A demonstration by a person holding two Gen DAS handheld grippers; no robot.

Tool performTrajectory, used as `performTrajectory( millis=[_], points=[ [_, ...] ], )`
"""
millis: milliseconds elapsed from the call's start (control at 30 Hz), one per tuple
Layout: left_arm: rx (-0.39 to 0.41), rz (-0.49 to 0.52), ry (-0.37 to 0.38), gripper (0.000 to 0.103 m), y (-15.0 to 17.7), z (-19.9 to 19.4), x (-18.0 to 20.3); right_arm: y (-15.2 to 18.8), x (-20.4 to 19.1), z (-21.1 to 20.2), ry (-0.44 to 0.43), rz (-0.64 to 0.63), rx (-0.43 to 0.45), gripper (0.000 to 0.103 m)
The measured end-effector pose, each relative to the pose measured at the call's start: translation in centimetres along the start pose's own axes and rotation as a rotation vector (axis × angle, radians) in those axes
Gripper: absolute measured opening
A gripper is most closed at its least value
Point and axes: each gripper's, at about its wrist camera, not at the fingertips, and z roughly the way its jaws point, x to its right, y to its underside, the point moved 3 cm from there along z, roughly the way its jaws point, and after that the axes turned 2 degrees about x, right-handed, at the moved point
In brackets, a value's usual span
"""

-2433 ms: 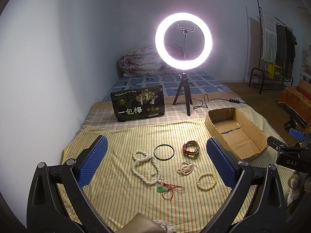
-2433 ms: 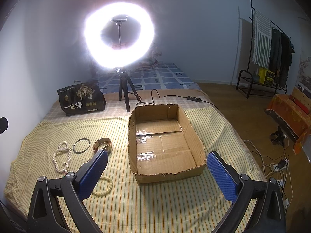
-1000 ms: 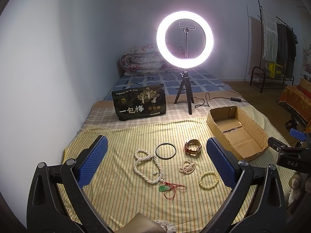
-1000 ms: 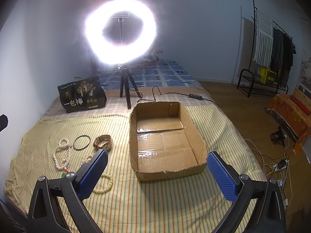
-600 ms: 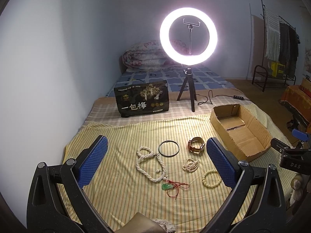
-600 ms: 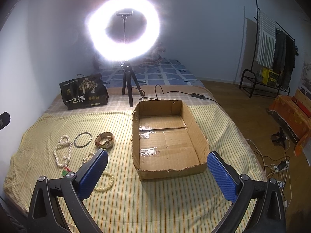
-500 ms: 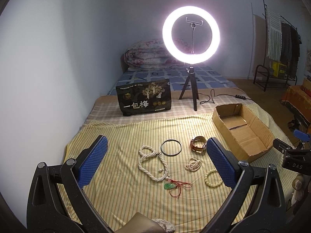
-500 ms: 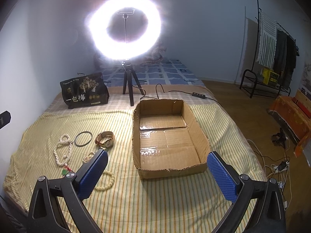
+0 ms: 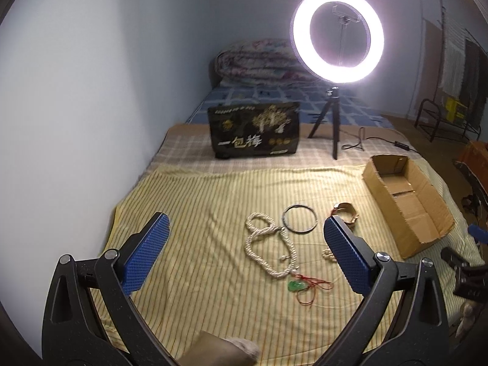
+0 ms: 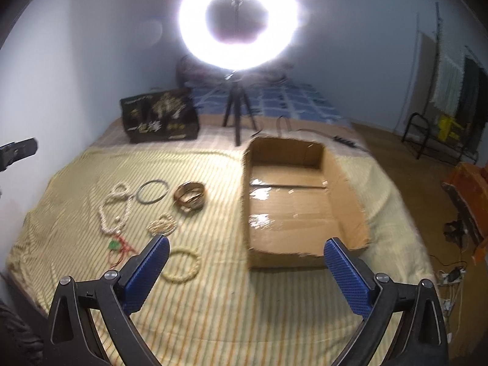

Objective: Organize jewelry
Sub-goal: 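Move the right tool toward the cream bead bracelet while the left tool approaches the pearl necklace, then close the right tool on the cream bead bracelet while the left tool grasps the pearl necklace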

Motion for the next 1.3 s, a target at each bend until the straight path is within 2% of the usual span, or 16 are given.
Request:
performTrajectory(
  millis=[167, 267, 333, 367, 467, 533, 633, 833, 1067, 1300],
  points=[
    [-0.087, -0.035, 0.027, 0.101, 0.6, 2.4, -0.8, 1.1, -1.0, 1.8, -0.075, -0.006, -0.081, 0.093],
    [-0.148, -0.05, 0.032, 0.093, 1.1, 4.3, -1.0, 1.9, -1.7, 3.1, -0.106, -0.01, -0.145, 0.087],
    [-0.191, -0.061, 0.033, 0.082, 1.5, 5.5, -1.2, 2.6, -2.0, 3.9, -0.127, -0.011, -0.191, 0.082],
    [-0.215, -0.066, 0.034, 0.08, 1.8, 6.3, -1.3, 2.8, -2.1, 4.2, -0.143, -0.007, -0.214, 0.08],
    [-0.284, -0.094, 0.05, 0.073, 2.5, 8.4, -1.6, 3.6, -2.3, 5.4, -0.195, 0.032, -0.283, 0.077],
    [-0.335, -0.118, 0.073, 0.063, 3.0, 9.7, -1.8, 3.9, -2.3, 6.0, -0.213, 0.054, -0.313, 0.072],
    [-0.412, -0.161, 0.106, 0.062, 3.9, 11.7, -2.1, 4.3, -2.6, 6.9, -0.233, 0.065, -0.347, 0.068],
    [-0.493, -0.2, 0.118, 0.057, 5.3, 14.4, -2.2, 5.0, -3.3, 8.3, -0.243, 0.052, -0.394, 0.057],
    [-0.534, -0.232, 0.137, 0.055, 5.8, 16.4, -2.5, 5.1, -2.9, 10.7, -0.266, 0.158, -0.455, 0.043],
    [-0.565, -0.263, 0.143, 0.052, 6.2, 18.0, -2.8, 5.1, -3.4, 11.9, -0.235, 0.176, -0.469, 0.038]
  ],
)
